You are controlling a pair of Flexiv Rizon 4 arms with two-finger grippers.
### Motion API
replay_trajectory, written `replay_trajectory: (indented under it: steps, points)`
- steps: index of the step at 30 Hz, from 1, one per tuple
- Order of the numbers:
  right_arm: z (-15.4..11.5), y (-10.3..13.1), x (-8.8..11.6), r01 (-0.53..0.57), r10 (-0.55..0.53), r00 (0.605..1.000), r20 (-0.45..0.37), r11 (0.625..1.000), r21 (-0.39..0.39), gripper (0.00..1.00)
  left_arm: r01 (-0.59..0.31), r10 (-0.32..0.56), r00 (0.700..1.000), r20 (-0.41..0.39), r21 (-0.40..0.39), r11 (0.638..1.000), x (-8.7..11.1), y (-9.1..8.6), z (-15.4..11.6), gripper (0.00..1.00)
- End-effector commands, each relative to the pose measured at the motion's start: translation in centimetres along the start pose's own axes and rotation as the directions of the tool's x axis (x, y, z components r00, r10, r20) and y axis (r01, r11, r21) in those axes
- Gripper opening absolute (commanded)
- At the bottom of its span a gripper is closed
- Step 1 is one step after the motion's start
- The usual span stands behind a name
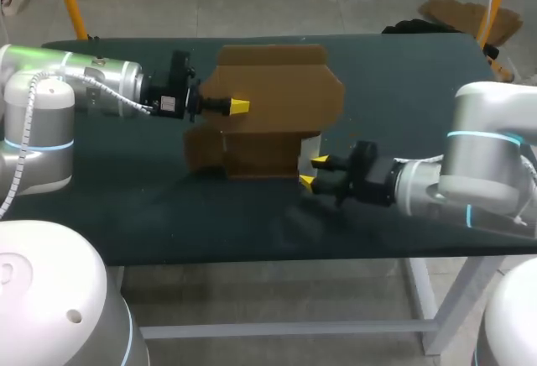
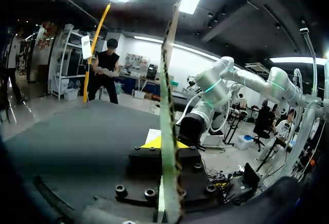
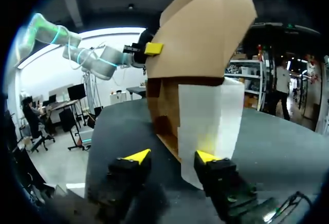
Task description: Assemble the packaging by folding the flat box into shape, placing the metal phone stand inside, and closing the box properly
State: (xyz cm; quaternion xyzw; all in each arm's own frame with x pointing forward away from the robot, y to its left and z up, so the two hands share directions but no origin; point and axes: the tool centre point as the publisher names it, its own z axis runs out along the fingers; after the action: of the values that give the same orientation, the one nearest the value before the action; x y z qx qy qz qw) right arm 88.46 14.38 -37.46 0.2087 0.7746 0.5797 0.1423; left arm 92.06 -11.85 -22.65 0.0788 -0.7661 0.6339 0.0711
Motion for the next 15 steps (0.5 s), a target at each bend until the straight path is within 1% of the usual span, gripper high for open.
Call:
replay_trajectory:
  steps: [1,3,6,8,11,15]
  points:
    - [0.3,-0.2,0.2,0.002,-0.002,1.0,0.005,1.0,-0.012,0.62,0.0,0.0,1.0,-0.002,-0.001,1.0,-0.1,0.3,0.1,0.0]
    - [-0.1,-0.2,0.4,0.002,-0.002,1.0,0.006,1.0,-0.014,0.62,0.0,0.0,1.0,-0.002,-0.001,1.0,-0.1,0.3,0.1,0.0]
    - [-0.9,-0.3,0.9,0.002,-0.002,1.0,0.014,1.0,-0.01,0.55,0.0,0.0,1.0,-0.002,-0.001,1.0,-0.1,0.3,0.1,0.0]
    - [-1.5,-0.6,1.2,0.0,0.0,1.0,0.021,1.0,-0.001,0.53,0.0,0.0,1.0,-0.002,-0.001,1.0,-0.1,0.3,0.1,0.0]
    - [-2.7,-1.1,1.6,-0.003,0.002,0.999,0.039,1.0,0.014,0.54,0.0,0.0,1.0,-0.002,-0.001,1.0,-0.1,0.3,0.1,0.0]
    - [-4.5,-1.3,1.3,-0.001,0.0,0.998,0.07,1.0,0.011,0.53,0.0,0.0,1.0,-0.002,-0.001,1.0,-0.1,0.3,0.1,0.0]
